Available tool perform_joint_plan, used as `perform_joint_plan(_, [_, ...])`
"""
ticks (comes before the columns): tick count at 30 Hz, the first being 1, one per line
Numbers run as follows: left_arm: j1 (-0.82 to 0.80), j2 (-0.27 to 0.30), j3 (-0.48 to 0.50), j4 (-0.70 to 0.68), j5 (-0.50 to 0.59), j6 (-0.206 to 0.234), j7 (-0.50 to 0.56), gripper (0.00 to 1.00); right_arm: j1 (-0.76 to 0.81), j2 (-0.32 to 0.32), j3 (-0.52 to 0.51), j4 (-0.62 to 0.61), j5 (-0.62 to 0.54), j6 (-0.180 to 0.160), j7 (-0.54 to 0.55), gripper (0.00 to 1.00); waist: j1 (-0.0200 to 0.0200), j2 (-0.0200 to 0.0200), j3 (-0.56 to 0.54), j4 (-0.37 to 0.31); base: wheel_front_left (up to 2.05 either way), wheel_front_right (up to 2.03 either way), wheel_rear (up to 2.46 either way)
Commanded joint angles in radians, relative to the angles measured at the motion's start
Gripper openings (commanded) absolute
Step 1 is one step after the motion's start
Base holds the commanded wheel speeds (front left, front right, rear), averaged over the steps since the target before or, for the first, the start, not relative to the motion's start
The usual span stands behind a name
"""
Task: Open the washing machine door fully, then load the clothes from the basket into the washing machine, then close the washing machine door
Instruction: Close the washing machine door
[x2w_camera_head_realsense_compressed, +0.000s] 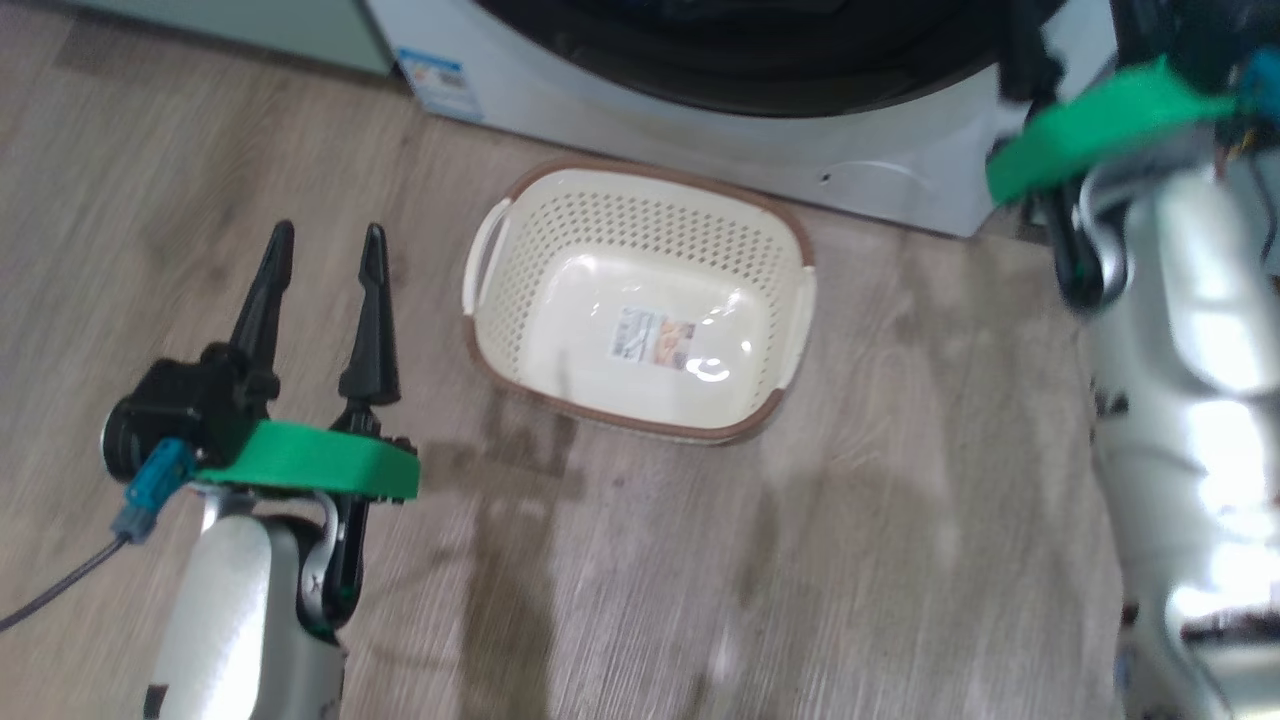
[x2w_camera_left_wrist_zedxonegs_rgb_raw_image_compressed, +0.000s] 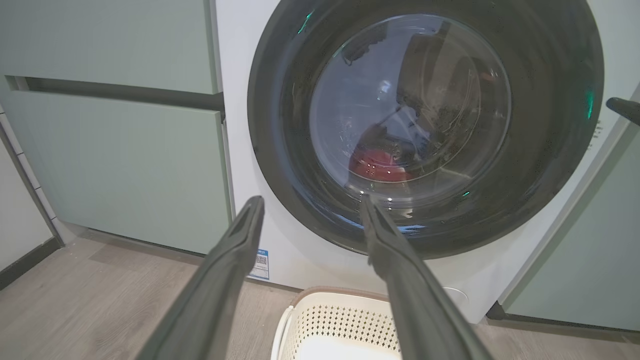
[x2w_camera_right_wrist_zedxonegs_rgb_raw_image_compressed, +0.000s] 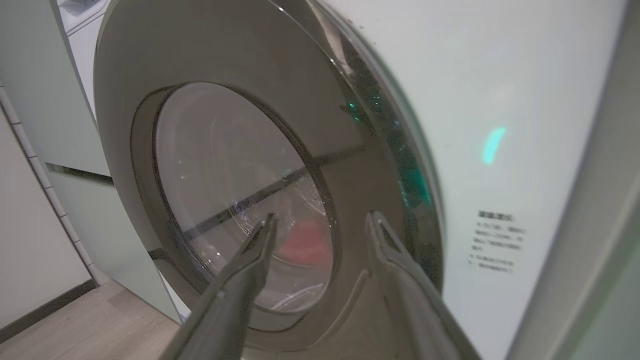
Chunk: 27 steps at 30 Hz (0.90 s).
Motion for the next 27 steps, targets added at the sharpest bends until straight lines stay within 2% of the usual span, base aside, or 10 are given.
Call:
perform_joint_plan(1, [-0.002, 0.024, 0.037, -0.028, 0.01, -0.004, -0.01, 1.0, -0.003, 0.025, 0.021, -0.047, 0.007, 0.0, -0.01, 1.0, 0.0, 0.0, -0.029, -0.03, 0.0, 0.0, 0.0])
perform_joint_plan(15, [0.115, 0.064, 0.032, -0.031, 0.027, 0.002, 0.012, 1.0, 0.466, 0.026, 0.024, -0.399, 0.09, 0.0, 0.044, 1.0, 0.0, 0.0, -0.14, -0.175, 0.0, 0.0, 0.0])
perform_joint_plan(27, [0.204, 0.068, 0.03, -0.087, 0.019, 0.025, 0.037, 1.0, 0.744, 0.026, -0.022, -0.618, 0.12, 0.0, 0.111, 1.0, 0.0, 0.0, -0.196, -0.229, 0.0, 0.0, 0.0])
